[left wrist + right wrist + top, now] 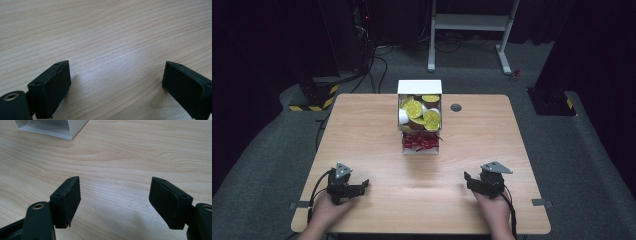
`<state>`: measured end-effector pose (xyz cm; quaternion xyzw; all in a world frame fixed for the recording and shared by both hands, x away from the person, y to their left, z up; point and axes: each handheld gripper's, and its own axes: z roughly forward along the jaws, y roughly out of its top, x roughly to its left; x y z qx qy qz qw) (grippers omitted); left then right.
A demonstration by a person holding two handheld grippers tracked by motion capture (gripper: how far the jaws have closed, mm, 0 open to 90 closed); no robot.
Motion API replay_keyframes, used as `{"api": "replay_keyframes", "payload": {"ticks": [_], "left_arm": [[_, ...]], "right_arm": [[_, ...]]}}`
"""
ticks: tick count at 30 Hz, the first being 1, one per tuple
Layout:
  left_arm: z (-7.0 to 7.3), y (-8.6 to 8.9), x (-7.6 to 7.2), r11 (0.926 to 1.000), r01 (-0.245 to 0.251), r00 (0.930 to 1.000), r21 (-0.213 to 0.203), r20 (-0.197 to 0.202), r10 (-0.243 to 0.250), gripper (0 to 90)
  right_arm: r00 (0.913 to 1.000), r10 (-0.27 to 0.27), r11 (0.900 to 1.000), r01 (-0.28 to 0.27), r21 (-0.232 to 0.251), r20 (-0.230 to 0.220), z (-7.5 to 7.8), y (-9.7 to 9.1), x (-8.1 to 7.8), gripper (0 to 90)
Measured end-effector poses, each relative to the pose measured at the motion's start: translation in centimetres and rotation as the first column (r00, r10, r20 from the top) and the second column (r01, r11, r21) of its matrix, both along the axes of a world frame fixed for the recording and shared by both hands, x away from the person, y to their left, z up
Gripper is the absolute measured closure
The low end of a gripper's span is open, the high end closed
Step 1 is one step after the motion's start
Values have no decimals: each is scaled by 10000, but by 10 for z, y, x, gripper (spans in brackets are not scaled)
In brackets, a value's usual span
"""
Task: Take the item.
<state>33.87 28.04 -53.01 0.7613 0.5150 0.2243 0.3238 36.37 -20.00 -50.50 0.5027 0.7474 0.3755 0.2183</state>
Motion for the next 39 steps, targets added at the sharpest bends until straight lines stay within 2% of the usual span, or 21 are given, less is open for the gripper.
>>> {"api": "replay_keyframes", "payload": {"ticks": [6,7,9,18,23,39], "left_arm": [[0,0,0,10000,-1,10000,-2,2,1,86],[0,0,0,10000,0,10000,-2,-1,0,86],[0,0,0,10000,1,10000,1,0,-1,86],[0,0,0,10000,-2,10000,1,2,2,86],[0,0,0,10000,-2,10000,1,3,2,86],[0,0,0,10000,-3,10000,-3,3,3,87]], "right_arm": [[9999,151,9999,-151,-70,0,3,6,2,270],[10000,-36,9999,36,-104,-9,5,9,4,265],[10000,-52,10000,52,-74,21,7,10,5,268],[9993,77,9999,-72,-125,370,19,22,10,275],[9983,194,9998,-190,-74,546,25,27,11,309],[9972,289,9996,-288,-24,685,26,36,19,336]]}}
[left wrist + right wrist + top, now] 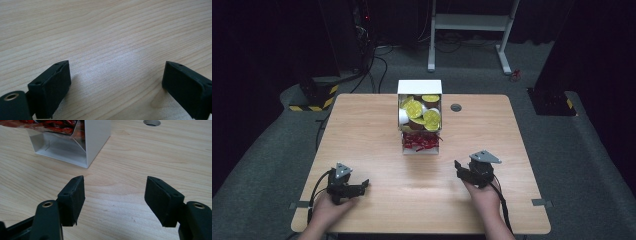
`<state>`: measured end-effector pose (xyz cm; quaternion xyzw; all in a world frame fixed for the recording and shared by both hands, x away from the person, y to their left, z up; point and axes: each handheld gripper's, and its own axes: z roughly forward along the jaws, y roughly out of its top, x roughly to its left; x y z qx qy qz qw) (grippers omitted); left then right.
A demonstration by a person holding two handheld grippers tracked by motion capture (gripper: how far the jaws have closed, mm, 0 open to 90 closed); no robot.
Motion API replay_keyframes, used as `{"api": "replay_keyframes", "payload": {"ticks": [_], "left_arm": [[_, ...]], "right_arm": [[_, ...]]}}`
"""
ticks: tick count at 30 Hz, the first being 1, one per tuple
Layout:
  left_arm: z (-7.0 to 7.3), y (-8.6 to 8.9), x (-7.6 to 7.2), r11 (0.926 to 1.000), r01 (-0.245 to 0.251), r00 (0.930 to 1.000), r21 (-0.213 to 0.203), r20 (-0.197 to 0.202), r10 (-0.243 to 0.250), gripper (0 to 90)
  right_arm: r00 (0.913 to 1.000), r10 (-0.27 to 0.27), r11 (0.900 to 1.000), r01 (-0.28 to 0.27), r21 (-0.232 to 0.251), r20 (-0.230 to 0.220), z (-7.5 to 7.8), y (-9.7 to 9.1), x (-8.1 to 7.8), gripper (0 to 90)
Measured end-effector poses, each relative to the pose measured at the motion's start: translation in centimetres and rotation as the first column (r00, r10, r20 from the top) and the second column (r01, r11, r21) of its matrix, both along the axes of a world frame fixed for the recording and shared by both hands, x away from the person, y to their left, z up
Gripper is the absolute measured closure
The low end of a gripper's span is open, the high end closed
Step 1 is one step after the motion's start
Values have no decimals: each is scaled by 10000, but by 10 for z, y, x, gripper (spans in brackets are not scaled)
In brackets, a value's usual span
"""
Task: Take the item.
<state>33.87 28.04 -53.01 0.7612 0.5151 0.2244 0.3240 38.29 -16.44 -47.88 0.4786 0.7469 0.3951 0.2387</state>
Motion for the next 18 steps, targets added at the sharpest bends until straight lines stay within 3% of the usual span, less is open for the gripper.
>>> {"api": "replay_keyframes", "payload": {"ticks": [18], "left_arm": [[0,0,0,10000,-2,10000,-3,0,2,87]], "right_arm": [[9992,376,9993,-375,-73,143,14,20,11,355]]}}
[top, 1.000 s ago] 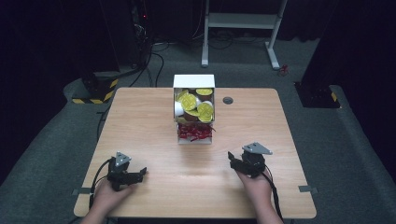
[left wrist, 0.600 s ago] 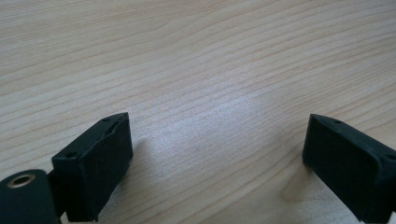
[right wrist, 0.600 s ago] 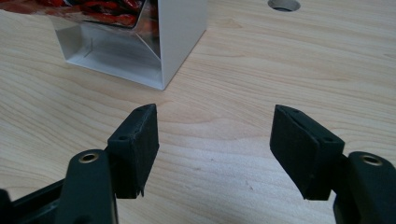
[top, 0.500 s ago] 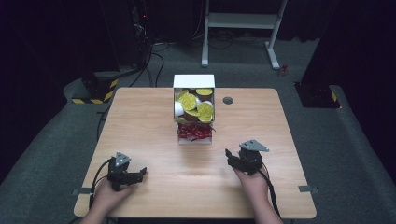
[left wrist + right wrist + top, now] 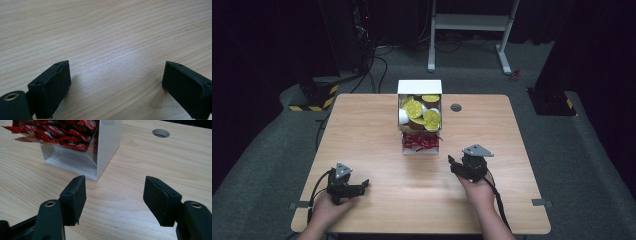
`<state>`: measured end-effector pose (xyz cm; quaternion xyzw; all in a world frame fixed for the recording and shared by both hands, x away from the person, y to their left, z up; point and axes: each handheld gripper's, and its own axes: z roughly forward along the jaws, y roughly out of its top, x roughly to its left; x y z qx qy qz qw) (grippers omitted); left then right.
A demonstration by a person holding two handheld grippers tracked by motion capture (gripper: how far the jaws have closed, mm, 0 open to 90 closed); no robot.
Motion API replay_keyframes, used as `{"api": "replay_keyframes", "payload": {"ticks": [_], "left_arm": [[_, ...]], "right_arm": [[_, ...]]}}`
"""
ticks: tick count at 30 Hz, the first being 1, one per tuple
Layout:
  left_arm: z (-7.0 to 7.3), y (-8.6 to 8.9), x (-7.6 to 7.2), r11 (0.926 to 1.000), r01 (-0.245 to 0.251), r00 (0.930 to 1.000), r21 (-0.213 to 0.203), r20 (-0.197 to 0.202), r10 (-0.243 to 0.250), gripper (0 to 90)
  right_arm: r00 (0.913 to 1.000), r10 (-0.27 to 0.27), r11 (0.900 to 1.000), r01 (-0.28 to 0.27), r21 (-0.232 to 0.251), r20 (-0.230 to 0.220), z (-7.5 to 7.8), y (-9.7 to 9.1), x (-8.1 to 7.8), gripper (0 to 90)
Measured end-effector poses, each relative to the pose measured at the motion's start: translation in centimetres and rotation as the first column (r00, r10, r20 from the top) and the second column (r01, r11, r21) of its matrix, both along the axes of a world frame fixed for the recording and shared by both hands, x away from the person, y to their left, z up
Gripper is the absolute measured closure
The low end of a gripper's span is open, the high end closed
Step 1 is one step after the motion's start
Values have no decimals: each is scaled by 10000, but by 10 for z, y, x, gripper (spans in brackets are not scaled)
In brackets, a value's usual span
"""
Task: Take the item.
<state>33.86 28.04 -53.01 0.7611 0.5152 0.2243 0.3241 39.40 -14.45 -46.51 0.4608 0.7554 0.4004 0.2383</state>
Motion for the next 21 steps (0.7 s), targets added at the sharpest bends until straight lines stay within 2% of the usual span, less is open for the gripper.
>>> {"api": "replay_keyframes", "payload": {"ticks": [10,19,21], "left_arm": [[0,0,0,10000,2,10000,0,-1,-2,87],[0,0,0,10000,-13,10000,-27,-10,13,87],[0,0,0,10000,2,10000,3,-1,-2,88]], "right_arm": [[9997,149,9999,-150,48,209,11,7,6,390],[9994,261,9995,-265,163,212,16,16,10,419],[9991,245,9996,-250,131,336,17,18,11,424]]}}
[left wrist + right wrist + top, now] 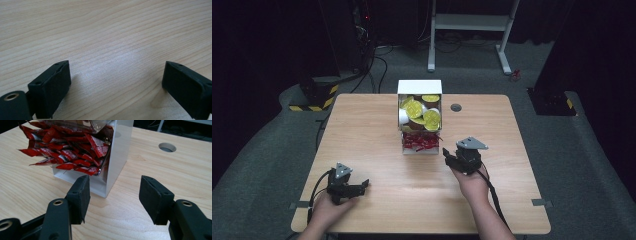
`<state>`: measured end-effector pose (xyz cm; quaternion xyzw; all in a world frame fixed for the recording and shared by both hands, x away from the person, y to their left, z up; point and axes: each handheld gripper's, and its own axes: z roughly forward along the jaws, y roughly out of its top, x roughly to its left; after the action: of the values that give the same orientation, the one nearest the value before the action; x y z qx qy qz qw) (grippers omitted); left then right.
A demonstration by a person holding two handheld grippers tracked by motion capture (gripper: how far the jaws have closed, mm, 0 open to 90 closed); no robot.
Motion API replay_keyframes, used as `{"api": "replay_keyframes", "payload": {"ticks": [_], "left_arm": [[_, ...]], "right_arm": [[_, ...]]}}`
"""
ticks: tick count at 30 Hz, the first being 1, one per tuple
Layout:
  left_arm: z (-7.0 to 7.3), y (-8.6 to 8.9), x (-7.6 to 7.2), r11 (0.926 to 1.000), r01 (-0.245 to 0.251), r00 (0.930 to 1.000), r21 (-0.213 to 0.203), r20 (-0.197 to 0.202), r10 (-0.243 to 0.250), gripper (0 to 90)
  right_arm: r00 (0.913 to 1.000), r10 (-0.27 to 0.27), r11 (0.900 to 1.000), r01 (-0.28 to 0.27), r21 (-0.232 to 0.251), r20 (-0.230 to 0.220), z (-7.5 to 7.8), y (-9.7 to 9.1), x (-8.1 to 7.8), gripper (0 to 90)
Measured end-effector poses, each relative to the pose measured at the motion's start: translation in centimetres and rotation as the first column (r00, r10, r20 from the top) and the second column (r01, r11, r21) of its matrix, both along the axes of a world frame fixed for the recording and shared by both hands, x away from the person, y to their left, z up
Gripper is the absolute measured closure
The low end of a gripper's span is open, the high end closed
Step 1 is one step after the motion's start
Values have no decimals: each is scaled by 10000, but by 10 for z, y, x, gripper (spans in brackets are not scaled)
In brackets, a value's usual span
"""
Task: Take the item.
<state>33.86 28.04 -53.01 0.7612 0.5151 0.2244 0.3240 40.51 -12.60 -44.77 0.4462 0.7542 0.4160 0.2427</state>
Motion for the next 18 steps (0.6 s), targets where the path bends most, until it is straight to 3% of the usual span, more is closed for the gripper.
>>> {"api": "replay_keyframes", "payload": {"ticks": [18], "left_arm": [[0,0,0,10000,-14,10000,-27,-8,14,87]], "right_arm": [[9991,288,9995,-285,-98,323,12,16,11,471]]}}
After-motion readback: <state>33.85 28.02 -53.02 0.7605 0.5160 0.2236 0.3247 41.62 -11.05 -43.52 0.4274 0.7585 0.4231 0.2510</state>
